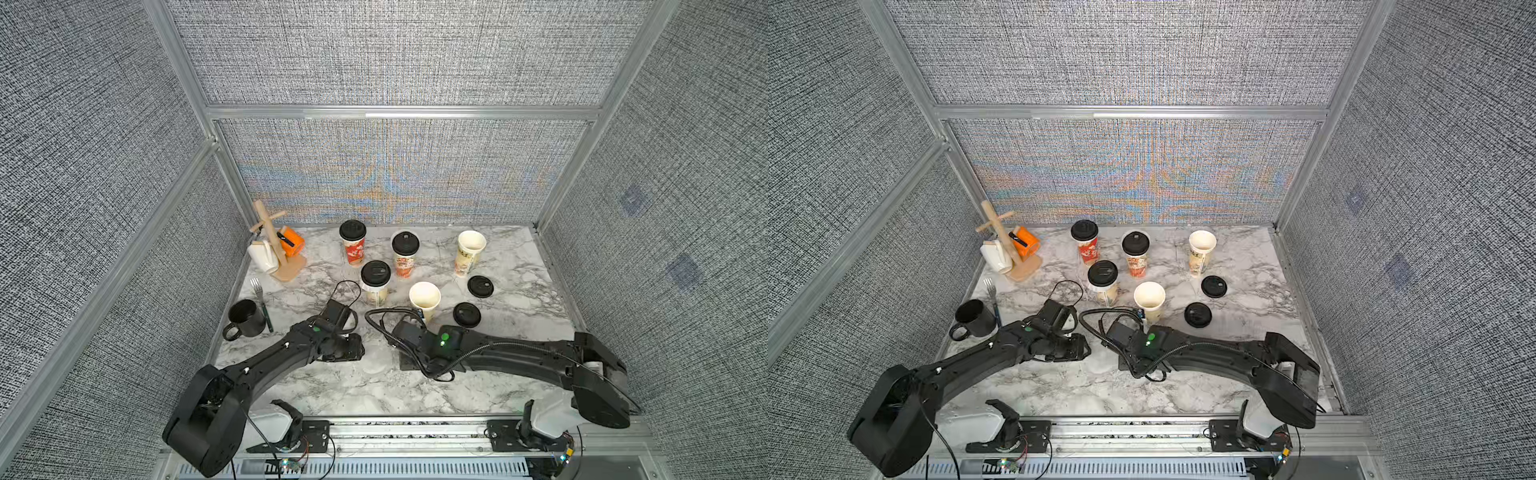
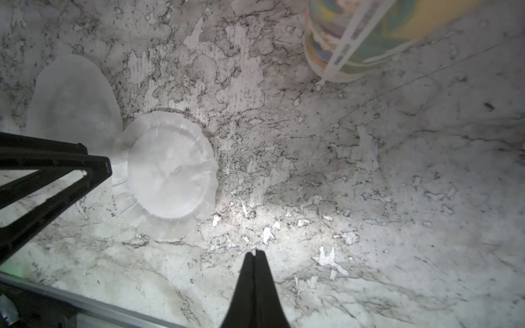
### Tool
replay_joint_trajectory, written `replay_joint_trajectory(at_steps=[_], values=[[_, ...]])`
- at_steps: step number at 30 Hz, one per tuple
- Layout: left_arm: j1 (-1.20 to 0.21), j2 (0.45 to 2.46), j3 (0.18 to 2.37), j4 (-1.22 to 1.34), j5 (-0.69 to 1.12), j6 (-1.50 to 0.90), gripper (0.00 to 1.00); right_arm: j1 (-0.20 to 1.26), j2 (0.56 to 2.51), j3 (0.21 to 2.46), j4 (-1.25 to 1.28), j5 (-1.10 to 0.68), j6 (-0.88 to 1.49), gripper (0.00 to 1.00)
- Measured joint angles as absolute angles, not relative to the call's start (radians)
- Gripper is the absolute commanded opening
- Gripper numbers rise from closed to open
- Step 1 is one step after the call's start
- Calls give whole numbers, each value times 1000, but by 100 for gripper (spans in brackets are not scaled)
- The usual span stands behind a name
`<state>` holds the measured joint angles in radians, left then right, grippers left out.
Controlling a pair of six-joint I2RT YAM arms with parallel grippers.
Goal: Put the leak-proof paper on the milk tea cups
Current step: Pick up the leak-proof paper from the center of the board.
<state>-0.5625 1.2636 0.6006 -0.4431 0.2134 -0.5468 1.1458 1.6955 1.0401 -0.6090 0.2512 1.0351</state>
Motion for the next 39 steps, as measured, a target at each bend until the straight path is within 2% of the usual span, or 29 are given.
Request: replay_joint_trajectory(at_steps=[10, 14, 20, 26, 30, 32, 39], values=[[-527, 1201, 664, -592, -123, -596, 50, 1132, 1620, 952, -581, 261, 1036, 0], [-466, 1236, 655, -634, -134, -641, 52, 1127, 1612, 947, -572, 264, 1032, 0], [-451, 1240, 599, -655, -74, -721, 57, 1122, 1593, 929, -567, 269, 1013, 0], [-448, 1269, 570, -622, -49, -760, 56, 1119, 1588, 915, -562, 271, 999, 0], [-446, 1287, 551, -593, -59, -782, 51, 1117, 1584, 914, -556, 271, 994, 0], [-447, 1290, 544, -576, -80, -789, 41, 1114, 1582, 912, -556, 271, 989, 0], [-442, 1307, 522, -448, -157, -797, 30, 1113, 1578, 909, -556, 271, 989, 0]])
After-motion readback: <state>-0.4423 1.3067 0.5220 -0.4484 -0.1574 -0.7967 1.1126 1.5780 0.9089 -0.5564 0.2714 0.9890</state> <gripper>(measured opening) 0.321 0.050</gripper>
